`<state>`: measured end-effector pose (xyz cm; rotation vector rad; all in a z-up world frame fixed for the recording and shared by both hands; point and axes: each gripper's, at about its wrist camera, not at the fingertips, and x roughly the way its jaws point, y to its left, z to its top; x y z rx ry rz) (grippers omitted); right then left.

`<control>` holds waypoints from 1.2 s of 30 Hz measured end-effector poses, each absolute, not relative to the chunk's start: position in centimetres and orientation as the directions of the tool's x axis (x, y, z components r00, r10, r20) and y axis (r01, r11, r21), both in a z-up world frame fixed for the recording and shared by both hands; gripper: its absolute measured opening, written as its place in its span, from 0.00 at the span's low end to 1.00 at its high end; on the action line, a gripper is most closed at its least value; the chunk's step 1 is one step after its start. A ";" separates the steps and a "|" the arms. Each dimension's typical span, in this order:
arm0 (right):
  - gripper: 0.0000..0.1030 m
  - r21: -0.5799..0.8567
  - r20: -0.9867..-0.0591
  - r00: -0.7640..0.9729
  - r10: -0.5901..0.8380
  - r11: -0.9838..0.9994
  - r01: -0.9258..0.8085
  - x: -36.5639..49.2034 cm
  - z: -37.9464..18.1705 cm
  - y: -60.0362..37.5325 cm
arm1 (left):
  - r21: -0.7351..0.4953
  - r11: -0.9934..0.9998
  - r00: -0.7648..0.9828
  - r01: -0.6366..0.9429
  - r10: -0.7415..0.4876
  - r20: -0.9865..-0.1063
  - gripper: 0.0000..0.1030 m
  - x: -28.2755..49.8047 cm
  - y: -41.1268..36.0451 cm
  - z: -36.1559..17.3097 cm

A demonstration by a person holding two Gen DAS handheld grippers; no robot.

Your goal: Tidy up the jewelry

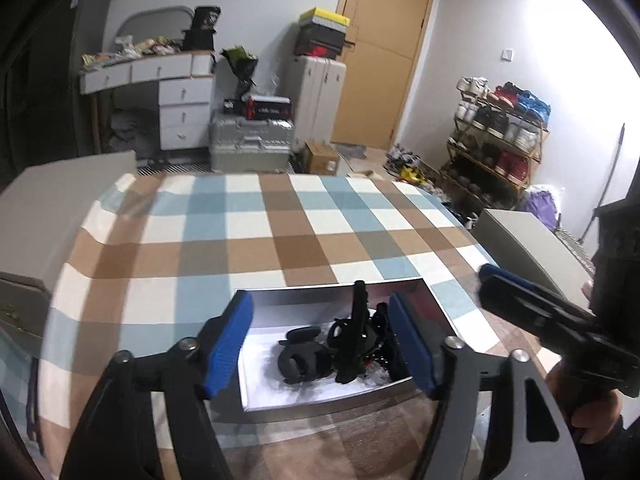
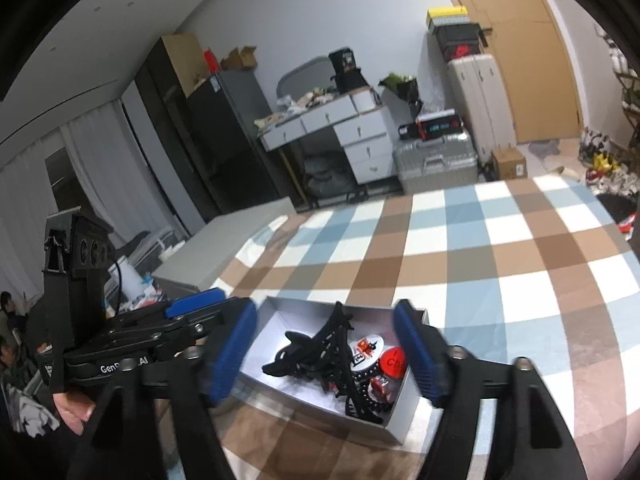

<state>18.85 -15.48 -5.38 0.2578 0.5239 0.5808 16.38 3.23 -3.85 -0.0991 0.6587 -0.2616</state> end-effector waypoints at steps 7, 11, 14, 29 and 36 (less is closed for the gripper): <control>1.00 0.314 -0.343 0.770 0.537 0.839 -0.445 16.2 -4.3 -15.3 | -0.167 0.979 0.836 0.115 -0.187 -0.515 0.82 14.5 4.2 -3.3; 1.00 0.250 -0.310 0.806 0.505 0.861 -0.443 14.4 -3.7 -14.8 | -0.149 0.986 0.867 0.071 -0.135 -0.480 0.83 13.4 4.2 -3.1; 1.00 0.210 -0.274 0.828 0.489 0.871 -0.445 13.0 -3.2 -14.7 | -0.117 0.993 0.895 0.027 -0.076 -0.439 0.86 12.2 4.0 -2.9; 1.00 0.093 -0.143 0.909 0.391 0.920 -0.381 8.2 -3.8 -15.3 | -0.052 0.998 0.962 -0.041 0.025 -0.273 0.99 8.2 4.3 -3.4; 1.00 0.019 -0.126 0.939 0.320 0.947 -0.320 7.5 -5.0 -15.4 | -0.040 0.994 0.971 -0.098 0.087 -0.223 0.99 7.2 4.8 -4.3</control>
